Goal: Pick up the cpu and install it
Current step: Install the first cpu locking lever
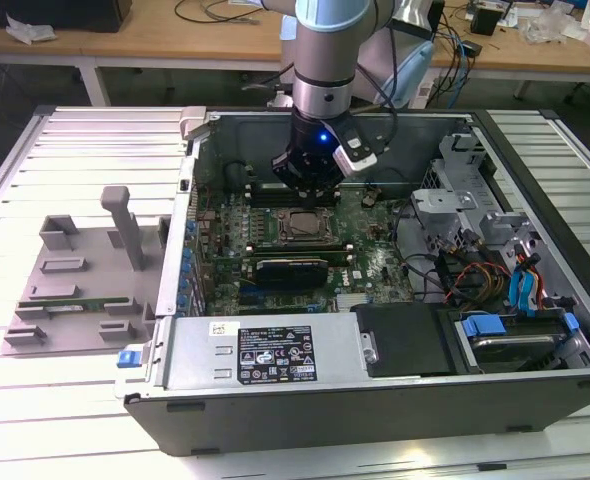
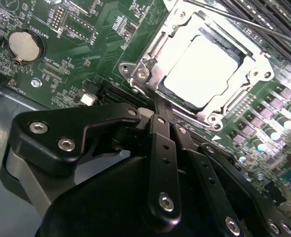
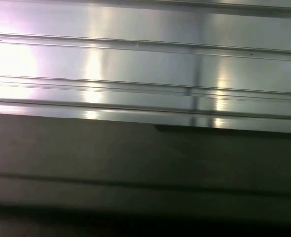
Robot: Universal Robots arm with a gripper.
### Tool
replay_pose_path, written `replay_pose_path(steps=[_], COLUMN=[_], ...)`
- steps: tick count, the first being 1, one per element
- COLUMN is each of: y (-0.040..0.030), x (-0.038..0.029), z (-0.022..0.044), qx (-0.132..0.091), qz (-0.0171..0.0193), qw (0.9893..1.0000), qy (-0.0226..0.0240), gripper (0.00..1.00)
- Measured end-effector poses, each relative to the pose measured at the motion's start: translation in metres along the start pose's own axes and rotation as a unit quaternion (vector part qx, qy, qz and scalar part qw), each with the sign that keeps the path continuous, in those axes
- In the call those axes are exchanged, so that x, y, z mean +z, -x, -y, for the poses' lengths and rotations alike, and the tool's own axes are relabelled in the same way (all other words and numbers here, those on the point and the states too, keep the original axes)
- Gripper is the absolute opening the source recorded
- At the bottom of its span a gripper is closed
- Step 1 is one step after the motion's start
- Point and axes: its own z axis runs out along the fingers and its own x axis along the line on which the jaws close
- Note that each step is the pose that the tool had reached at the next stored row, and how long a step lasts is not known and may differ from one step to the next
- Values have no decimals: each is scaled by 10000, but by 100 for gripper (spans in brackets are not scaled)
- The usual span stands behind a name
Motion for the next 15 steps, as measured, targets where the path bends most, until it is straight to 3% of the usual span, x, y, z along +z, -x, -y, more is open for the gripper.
replay_pose_path(steps=[6, 9, 11, 15], y=[20, 22, 18, 14], x=[11, -15, -63, -66], z=[-22, -23, 4, 62], qx=[0, 0, 0, 0], qz=[-4, 5, 11, 13], qw=[10000, 10000, 10000, 10000], qy=[-4, -14, -46, -52], gripper=[11, 11, 11, 11])
